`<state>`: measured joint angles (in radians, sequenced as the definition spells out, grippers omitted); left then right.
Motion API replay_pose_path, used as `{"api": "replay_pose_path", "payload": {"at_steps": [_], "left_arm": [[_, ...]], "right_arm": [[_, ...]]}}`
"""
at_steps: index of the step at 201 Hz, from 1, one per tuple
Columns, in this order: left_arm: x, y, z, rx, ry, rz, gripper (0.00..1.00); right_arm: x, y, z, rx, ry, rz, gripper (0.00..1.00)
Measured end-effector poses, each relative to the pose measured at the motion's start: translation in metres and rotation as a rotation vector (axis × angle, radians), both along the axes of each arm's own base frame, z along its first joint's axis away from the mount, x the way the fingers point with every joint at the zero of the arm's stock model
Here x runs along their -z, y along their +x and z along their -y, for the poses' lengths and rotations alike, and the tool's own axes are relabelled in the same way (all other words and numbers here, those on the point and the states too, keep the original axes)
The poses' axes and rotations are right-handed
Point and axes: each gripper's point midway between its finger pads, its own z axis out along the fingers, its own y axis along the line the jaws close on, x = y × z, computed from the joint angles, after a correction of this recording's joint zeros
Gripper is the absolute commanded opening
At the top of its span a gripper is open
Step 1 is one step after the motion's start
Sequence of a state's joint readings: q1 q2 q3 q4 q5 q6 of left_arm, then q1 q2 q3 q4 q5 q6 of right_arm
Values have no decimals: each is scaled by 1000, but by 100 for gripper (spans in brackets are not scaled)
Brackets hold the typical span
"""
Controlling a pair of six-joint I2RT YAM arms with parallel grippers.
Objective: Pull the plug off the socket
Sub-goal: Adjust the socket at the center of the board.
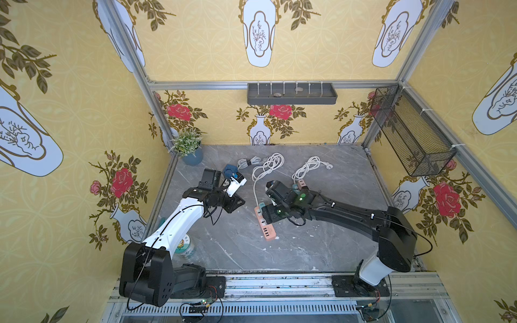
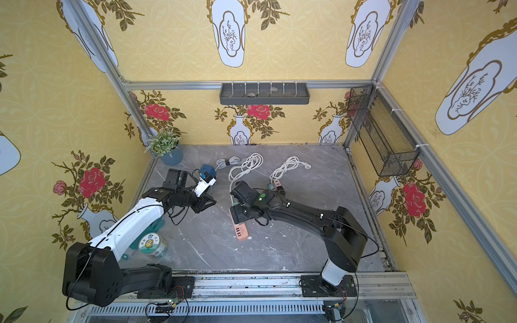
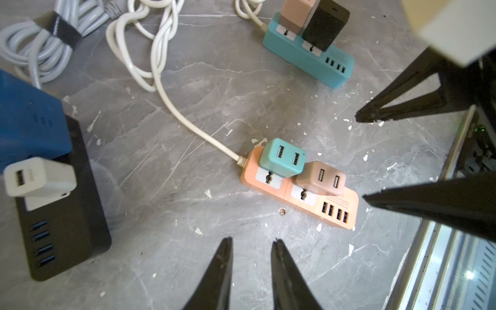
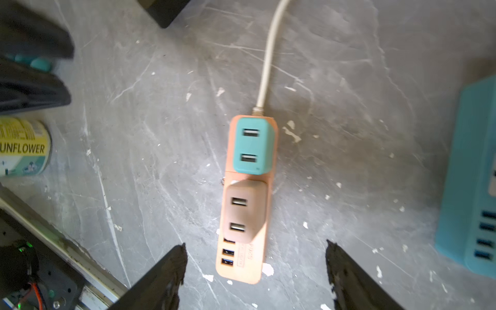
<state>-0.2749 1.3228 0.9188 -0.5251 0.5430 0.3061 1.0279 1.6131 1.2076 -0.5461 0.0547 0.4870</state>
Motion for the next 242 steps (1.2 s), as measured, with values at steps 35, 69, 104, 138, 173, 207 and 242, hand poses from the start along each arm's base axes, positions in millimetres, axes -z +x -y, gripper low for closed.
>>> {"api": "replay_pose_path", "payload": {"at_steps": [35,69,104,138,173,207,242], "left_arm": [[17,4,11,36,-6,-56,2],[27,4,22,70,-13,-93,0],[38,0,31,111,-13,-119,0],[54,-4,43,151,3,-161,0],[57,-4,53,179,9,-169,0],[64,2,55,176,21,-195,0],[78,1,53,166,51,-252,0]], "right_arm": [[7,-4,11,66,29,-42,81],[10,-3,8,96,33,-57,81],[10,-3,7,102,32,-52,81],[9,-3,6,103,32,-46,81],[9,-4,5,98,31,-44,81],[9,-5,4,94,30,-41,81],[11,-5,2,90,24,-41,81]]}}
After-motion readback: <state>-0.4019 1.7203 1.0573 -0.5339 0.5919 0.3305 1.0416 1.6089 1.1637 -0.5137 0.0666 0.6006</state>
